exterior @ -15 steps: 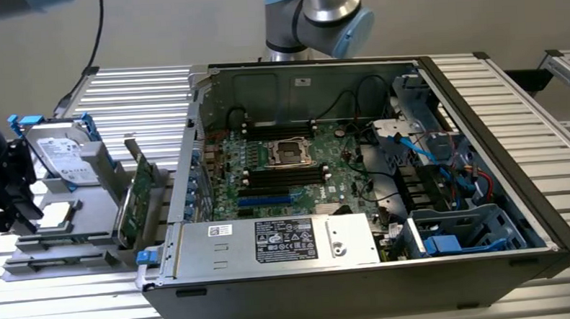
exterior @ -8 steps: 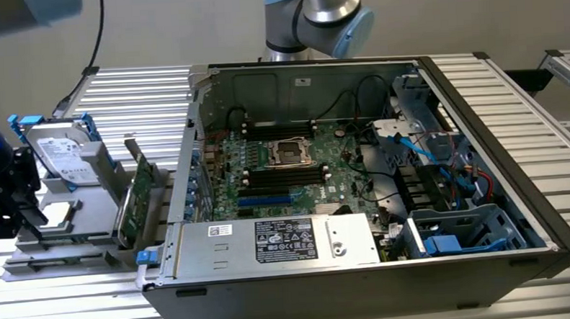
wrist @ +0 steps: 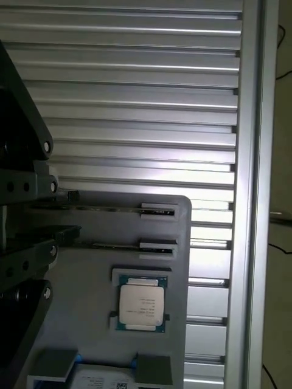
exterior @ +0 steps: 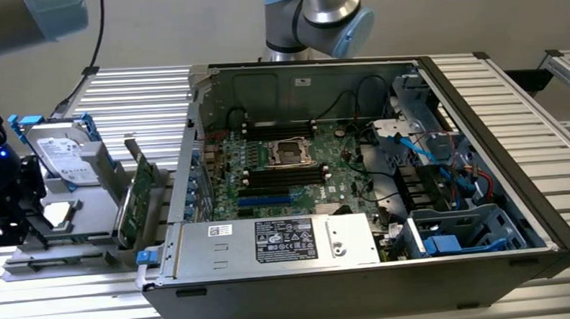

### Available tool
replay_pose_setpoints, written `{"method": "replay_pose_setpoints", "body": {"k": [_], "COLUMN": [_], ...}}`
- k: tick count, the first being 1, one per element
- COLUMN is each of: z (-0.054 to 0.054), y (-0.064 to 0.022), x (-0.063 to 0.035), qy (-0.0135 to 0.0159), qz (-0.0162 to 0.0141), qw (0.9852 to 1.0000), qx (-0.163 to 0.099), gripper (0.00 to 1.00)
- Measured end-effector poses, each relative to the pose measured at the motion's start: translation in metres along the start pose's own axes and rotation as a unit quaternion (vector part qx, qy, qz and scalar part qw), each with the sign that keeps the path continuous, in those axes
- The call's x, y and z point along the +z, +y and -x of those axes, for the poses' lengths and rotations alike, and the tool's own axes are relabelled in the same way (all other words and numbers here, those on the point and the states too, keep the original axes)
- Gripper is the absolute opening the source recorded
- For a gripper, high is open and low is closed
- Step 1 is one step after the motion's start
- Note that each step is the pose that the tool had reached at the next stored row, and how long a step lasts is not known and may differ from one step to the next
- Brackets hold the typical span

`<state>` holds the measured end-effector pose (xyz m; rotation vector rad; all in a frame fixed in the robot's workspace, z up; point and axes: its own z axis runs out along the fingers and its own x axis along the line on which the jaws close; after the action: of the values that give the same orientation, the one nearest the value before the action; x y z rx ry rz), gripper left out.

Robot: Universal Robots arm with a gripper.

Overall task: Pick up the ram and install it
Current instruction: 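Pick up the ram and move it above insertion slot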

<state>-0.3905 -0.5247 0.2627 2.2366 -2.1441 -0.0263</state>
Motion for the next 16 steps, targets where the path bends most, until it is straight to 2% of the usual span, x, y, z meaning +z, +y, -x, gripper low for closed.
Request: {"method": "replay_pose_setpoints", "body": {"k": [16], "z": [-0.006], "y": [-0.0001], "x": [0.0292], "qy": [0.0000], "qz": [-0.0001], "qw": [1.0000], "qx": [-0.002], "gripper": [0.30]}}
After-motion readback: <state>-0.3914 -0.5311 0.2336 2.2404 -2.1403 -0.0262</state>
